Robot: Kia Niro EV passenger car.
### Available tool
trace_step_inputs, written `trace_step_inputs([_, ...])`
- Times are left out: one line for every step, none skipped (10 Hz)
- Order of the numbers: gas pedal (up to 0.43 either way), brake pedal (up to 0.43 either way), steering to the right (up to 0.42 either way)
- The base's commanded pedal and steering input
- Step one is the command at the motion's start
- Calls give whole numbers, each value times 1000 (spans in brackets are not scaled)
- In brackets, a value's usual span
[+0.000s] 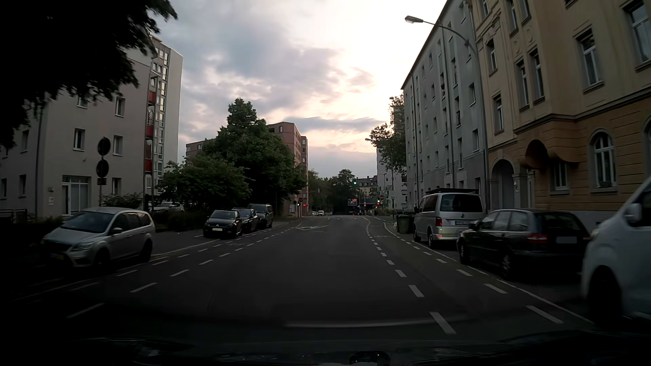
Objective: Follow the waypoints while adhering to traffic rules and regulations
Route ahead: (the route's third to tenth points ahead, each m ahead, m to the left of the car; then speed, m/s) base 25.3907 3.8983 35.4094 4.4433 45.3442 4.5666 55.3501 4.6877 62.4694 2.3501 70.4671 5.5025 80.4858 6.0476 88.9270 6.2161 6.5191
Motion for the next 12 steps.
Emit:
trace_step_inputs([67, 0, 5])
trace_step_inputs([59, 0, 5])
trace_step_inputs([59, 0, 1])
trace_step_inputs([59, 0, -3])
trace_step_inputs([59, 0, -4])
trace_step_inputs([59, 0, 1])
trace_step_inputs([59, 0, 3])
trace_step_inputs([59, 0, 3])
trace_step_inputs([59, 0, 4])
trace_step_inputs([59, 0, 9])
trace_step_inputs([59, 0, 12])
trace_step_inputs([59, 0, 12])
